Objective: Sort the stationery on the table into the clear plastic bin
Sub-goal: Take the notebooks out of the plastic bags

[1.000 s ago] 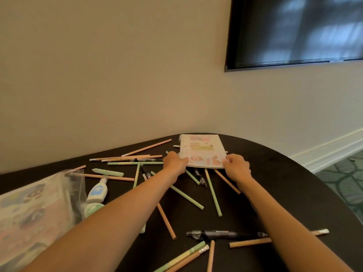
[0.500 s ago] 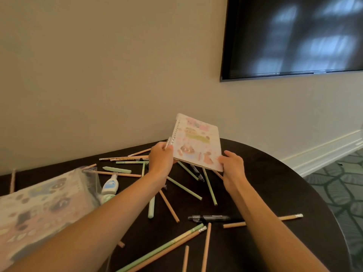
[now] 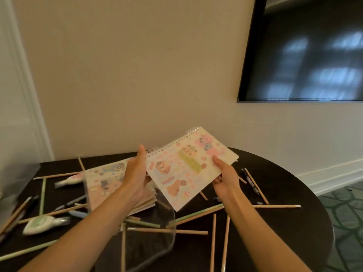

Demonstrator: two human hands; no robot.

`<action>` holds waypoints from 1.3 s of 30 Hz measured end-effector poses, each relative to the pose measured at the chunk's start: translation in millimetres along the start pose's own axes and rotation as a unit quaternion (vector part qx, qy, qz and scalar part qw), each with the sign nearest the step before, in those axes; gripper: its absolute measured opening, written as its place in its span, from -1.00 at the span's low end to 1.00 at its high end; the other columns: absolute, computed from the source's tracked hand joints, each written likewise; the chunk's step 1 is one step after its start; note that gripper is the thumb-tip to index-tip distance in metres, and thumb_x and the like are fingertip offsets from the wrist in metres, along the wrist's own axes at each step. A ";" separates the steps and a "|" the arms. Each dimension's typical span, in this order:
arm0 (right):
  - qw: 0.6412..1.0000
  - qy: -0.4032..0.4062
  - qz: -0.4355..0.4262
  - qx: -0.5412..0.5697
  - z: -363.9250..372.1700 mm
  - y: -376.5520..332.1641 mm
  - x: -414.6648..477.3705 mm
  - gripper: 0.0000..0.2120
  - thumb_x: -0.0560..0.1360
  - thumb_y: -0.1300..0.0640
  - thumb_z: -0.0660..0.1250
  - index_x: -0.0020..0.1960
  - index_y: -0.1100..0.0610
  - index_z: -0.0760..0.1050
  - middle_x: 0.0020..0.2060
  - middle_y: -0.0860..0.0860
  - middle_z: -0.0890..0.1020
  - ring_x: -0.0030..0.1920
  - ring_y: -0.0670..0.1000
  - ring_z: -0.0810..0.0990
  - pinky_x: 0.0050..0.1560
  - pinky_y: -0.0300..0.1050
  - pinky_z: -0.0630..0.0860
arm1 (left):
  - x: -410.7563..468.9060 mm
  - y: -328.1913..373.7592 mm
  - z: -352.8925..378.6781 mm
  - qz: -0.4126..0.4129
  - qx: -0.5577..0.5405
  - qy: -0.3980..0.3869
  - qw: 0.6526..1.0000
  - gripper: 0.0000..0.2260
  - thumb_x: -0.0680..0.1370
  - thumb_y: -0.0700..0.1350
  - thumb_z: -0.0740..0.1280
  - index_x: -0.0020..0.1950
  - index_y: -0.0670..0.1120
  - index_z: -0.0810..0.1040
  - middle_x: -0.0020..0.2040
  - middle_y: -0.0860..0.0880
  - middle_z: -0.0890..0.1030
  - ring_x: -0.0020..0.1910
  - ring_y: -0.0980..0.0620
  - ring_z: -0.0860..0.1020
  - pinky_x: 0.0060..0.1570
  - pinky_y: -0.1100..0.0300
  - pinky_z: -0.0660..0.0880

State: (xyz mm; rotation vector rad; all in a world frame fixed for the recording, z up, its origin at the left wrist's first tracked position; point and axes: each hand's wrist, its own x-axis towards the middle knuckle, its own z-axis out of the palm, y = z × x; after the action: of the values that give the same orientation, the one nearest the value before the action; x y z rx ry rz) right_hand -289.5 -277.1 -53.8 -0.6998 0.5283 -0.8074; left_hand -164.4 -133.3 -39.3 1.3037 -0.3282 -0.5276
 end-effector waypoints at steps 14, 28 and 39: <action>0.986 -0.144 0.057 -0.057 -0.4 15.2 -69.2 -0.63 0.60 -0.06 0.08 0.19 0.17 0.46 0.06 0.17 0.65 -0.10 0.13 0.66 -0.33 -0.10 0.61 | -63.2 15.2 -73.1 0.032 -0.011 -0.020 0.999 -0.83 0.59 -0.21 0.23 0.15 -0.02 0.48 -0.03 -0.05 0.63 -0.13 -0.03 0.62 -0.28 0.15 0.59; 0.966 -0.125 0.150 -0.167 -29.4 7.5 -84.4 -0.71 0.45 0.31 0.24 0.17 0.20 0.39 -0.02 0.21 0.62 -0.22 0.13 0.69 -0.31 -0.01 0.64 | -52.1 -4.8 -120.5 0.084 0.627 -0.105 0.767 -0.51 0.45 -0.01 0.39 0.34 -0.01 0.34 0.36 -0.07 0.34 0.32 -0.06 0.30 0.25 0.03 0.35; 0.979 -0.060 0.071 -0.180 -48.2 28.1 -86.8 -0.70 0.56 0.33 0.18 0.25 0.10 0.33 -0.04 0.12 0.61 -0.10 0.16 0.64 -0.30 0.04 0.62 | -63.0 -33.9 -117.4 0.125 0.775 -0.020 0.620 -0.82 0.56 -0.27 0.20 0.14 -0.17 0.48 0.14 -0.12 0.48 0.12 -0.09 0.49 0.00 0.12 0.43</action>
State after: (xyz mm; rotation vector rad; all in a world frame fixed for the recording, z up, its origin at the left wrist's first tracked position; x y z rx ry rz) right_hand -359.3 -211.6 -92.2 -1.0253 0.6143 -0.5366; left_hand -163.1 -8.4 -96.7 2.8597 -1.1393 0.1486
